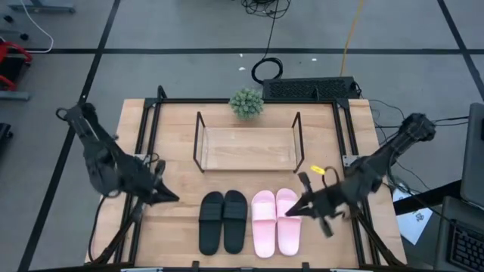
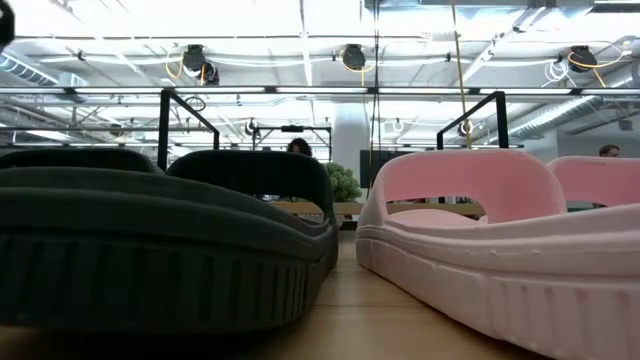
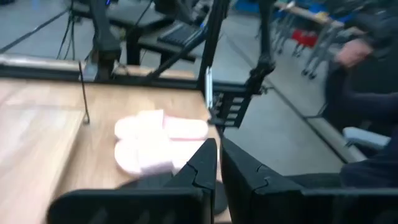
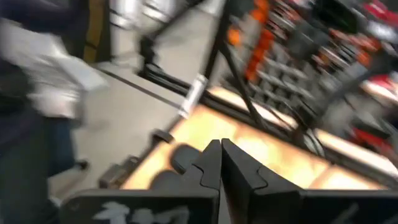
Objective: Pick and place slides into the shelf
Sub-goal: Put the left black slides on the shelf
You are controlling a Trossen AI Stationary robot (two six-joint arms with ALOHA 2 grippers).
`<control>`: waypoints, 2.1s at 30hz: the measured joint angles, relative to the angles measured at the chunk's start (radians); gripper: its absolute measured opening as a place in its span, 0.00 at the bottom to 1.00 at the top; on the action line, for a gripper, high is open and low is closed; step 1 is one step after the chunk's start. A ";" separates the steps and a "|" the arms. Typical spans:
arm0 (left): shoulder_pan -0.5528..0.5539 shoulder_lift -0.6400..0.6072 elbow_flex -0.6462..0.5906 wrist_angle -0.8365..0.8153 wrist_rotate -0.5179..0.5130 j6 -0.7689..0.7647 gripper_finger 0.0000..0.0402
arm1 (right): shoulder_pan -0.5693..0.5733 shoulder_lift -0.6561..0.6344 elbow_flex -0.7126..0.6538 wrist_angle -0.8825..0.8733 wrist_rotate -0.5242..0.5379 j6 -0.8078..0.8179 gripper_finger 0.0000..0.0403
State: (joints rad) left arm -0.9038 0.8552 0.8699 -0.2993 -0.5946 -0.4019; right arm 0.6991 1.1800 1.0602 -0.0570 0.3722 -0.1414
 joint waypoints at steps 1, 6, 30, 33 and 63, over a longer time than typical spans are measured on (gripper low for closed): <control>-0.021 0.030 0.007 0.002 -0.030 -0.026 0.06 | 0.024 0.031 0.019 -0.016 0.066 0.030 0.00; -0.104 0.166 0.024 0.007 -0.184 -0.174 0.06 | 0.120 0.144 0.054 -0.023 0.269 0.174 0.00; -0.110 0.661 0.052 0.334 -0.531 -0.768 0.06 | 0.357 0.306 0.055 -0.032 0.753 0.471 0.00; -0.136 0.709 0.052 0.330 -0.482 -0.885 0.06 | 0.378 0.306 0.055 -0.033 0.753 0.471 0.00; -0.260 1.017 0.051 0.076 -0.560 -1.361 0.01 | 0.407 0.306 0.055 -0.031 0.756 0.519 0.00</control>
State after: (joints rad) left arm -1.1643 1.8721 0.9211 -0.2228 -1.1541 -1.7628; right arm 1.1057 1.4864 1.1152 -0.0875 1.1286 0.3775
